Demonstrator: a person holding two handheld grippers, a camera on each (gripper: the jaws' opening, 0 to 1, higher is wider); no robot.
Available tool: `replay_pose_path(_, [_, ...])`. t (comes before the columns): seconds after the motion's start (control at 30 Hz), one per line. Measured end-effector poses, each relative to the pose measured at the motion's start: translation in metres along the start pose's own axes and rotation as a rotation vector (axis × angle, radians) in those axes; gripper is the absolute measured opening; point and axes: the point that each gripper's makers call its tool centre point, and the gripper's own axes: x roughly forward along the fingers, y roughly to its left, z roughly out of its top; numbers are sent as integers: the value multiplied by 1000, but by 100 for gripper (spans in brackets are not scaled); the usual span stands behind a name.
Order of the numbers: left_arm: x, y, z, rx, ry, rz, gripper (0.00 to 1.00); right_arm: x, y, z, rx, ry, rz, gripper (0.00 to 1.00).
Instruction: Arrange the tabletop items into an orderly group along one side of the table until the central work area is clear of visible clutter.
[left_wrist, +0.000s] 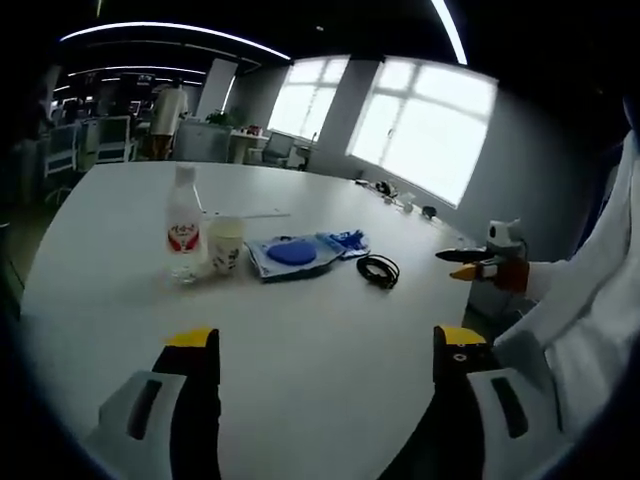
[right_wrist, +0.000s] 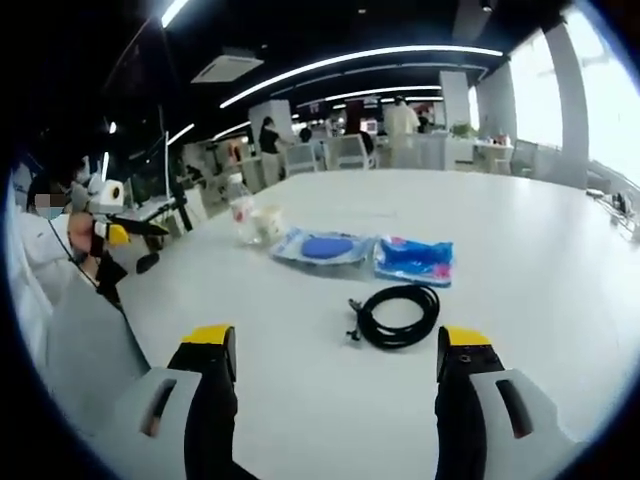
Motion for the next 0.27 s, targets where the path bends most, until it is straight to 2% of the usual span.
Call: replay_pose_path(0.27, [2,-1,1,-3,-6,0,90,0,-1,0,0,0,1,82])
